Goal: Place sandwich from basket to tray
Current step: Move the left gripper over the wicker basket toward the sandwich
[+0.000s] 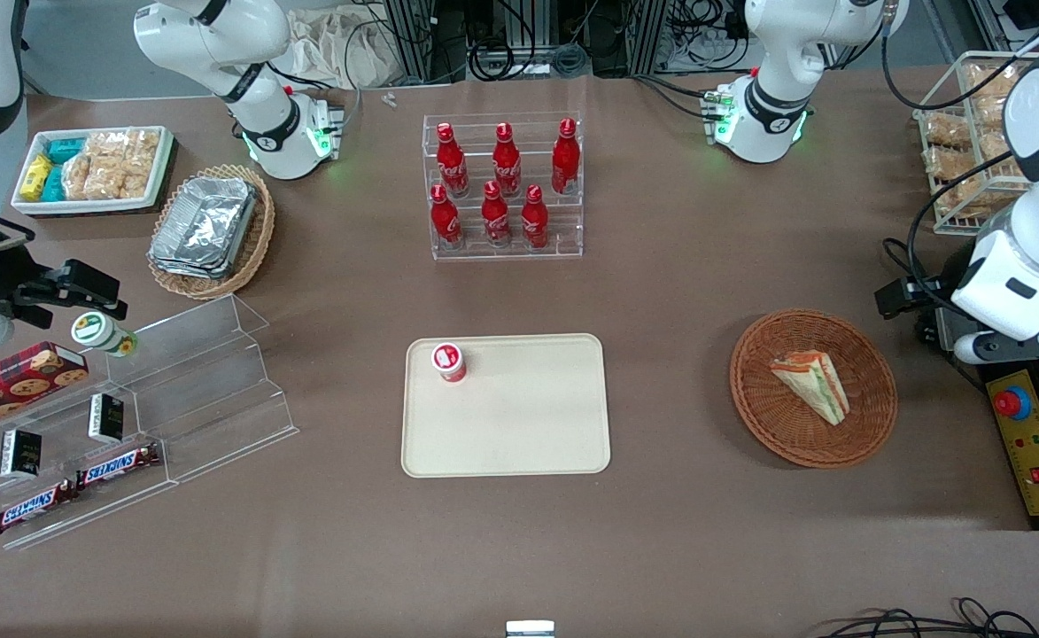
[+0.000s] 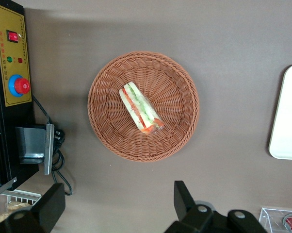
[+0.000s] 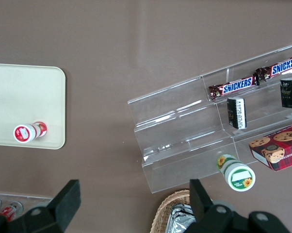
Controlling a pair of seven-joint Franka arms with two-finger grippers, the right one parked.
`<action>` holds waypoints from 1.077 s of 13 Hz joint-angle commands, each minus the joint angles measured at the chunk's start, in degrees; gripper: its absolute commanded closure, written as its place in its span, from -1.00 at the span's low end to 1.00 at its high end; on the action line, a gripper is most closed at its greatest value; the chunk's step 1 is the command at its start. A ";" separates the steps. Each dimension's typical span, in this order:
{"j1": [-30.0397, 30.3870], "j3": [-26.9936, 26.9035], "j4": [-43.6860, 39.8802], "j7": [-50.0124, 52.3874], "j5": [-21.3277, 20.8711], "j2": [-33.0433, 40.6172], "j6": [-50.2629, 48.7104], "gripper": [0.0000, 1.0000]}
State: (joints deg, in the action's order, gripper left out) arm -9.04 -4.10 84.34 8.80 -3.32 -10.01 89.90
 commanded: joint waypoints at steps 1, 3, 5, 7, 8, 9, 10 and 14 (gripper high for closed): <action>-0.63 -1.00 -1.64 -0.63 0.24 -0.53 -2.01 -0.99; -0.37 -1.17 -2.16 -0.98 2.33 -1.94 -1.48 -0.99; -0.45 -1.17 -1.72 0.42 3.85 -2.64 -0.87 -0.97; -0.54 -1.09 -0.15 9.51 3.84 -3.26 0.53 -0.95; -0.72 -1.08 2.82 15.83 3.67 -3.35 3.50 -0.90; -0.81 -1.00 7.11 21.29 3.58 -2.91 8.66 -0.90; -1.07 -0.91 11.07 25.17 3.50 -2.21 12.98 -0.90; -2.56 -0.56 17.85 37.60 2.00 -2.91 20.02 -0.94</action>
State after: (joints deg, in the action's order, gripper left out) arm -10.66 -4.25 98.24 42.54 -0.51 -13.88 106.18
